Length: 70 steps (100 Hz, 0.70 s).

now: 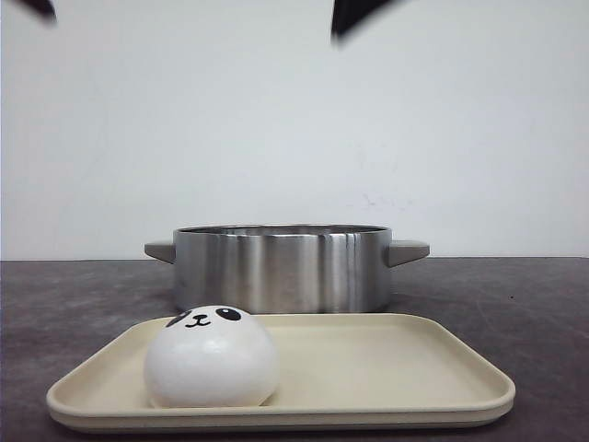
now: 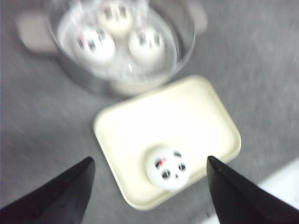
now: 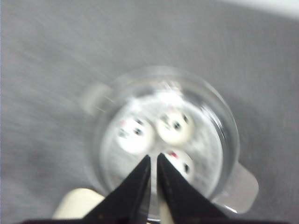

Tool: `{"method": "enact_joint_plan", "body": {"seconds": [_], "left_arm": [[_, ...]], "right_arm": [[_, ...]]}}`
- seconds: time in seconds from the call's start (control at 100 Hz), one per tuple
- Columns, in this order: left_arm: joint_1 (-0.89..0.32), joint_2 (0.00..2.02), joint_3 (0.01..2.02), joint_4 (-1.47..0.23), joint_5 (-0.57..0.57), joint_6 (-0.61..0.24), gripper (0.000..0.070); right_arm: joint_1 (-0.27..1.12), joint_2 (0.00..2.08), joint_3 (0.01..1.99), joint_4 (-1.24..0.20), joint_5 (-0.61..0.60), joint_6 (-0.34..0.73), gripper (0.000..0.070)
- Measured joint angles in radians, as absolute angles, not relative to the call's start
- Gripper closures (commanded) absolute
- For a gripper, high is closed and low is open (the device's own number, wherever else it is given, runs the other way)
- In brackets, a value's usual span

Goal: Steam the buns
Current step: 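Withdraw the right gripper and reach the left gripper to the last bun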

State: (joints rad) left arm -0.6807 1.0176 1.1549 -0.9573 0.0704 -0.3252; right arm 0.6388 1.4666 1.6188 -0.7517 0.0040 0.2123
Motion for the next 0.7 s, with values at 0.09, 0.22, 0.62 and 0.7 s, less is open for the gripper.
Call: {"method": "enact_joint_plan", "body": {"seconds": [0.09,0.22,0.62,0.7], "left_arm": [[-0.701,1.051,1.062,-0.895,0.086,-0.352,0.0266],[-0.728,1.14,0.97,-0.83,0.085,-0.38,0.0265],[-0.824,1.456,0.961,-0.682,0.135,-0.412,0.0261],[-0.84,1.501,0.961,-0.673,0.135,-0.415,0.0261]], "right_arm": [[0.675,1.341,1.619,-0.752,0.004,0.207,0.0687],[0.704,1.191,1.626,-0.762,0.004,0.205,0.0687],[0.712,1.033,1.627,-0.897,0.081,0.203,0.0687],[0.712,1.029,1.627,-0.913,0.082,0.197,0.0687]]}}
